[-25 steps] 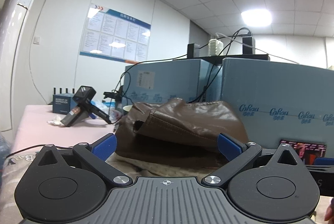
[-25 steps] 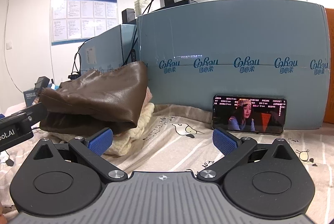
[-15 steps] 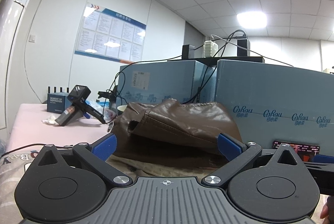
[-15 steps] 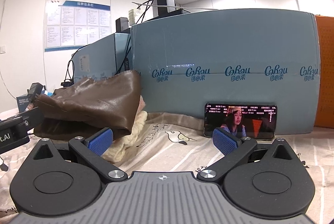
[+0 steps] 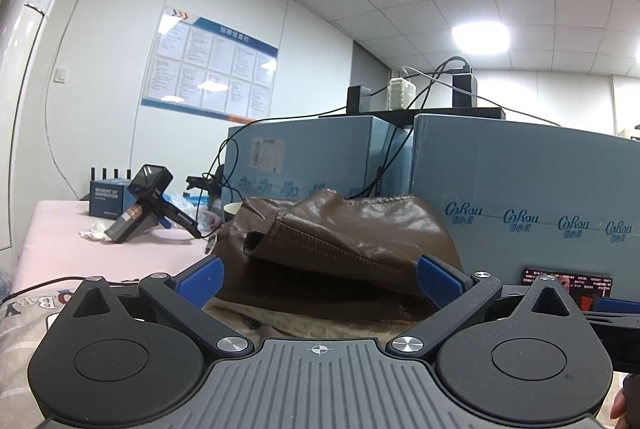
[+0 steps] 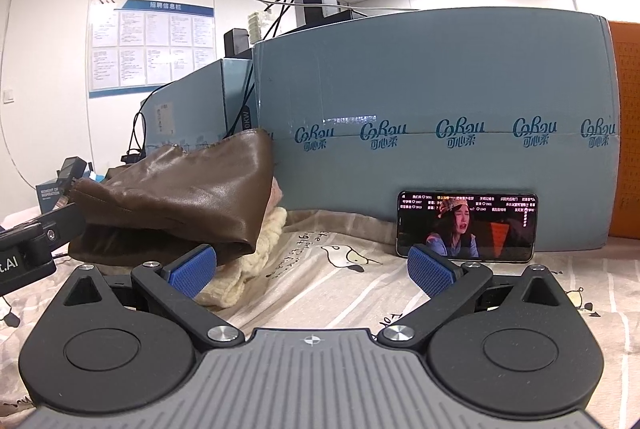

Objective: Fold clothes

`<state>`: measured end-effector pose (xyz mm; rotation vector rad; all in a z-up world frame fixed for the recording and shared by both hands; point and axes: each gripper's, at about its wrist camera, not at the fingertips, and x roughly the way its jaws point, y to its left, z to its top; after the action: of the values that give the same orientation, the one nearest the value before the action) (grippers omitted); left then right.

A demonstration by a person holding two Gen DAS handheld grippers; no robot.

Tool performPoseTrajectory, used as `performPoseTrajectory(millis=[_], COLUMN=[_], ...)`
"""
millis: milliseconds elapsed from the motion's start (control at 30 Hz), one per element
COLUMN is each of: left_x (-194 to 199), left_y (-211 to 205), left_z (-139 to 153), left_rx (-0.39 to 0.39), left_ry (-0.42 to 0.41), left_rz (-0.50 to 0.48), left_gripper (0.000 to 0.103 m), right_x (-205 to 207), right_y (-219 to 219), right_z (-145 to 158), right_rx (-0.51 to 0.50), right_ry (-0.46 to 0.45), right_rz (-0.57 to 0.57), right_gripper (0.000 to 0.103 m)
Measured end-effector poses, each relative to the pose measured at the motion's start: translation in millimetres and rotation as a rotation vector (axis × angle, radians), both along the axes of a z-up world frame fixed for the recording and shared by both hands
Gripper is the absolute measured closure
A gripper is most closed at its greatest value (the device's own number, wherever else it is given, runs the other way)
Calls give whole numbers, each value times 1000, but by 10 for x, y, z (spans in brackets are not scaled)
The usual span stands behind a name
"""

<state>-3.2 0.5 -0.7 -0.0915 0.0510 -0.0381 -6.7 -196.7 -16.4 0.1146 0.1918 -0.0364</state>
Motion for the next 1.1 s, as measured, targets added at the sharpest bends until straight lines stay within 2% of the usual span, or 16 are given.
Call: performPoseTrajectory(millis=[1100], left_x=[-19], left_y=[-12], left_z=[20], left_rx=[-3], left_ry=[-8], left_rz=[3], left_gripper=[0], right_x=[-16], right_y=[15], right_z=[12], right_rx=[-10], right_ry=[-19], right_rz=[3], right_gripper=[0])
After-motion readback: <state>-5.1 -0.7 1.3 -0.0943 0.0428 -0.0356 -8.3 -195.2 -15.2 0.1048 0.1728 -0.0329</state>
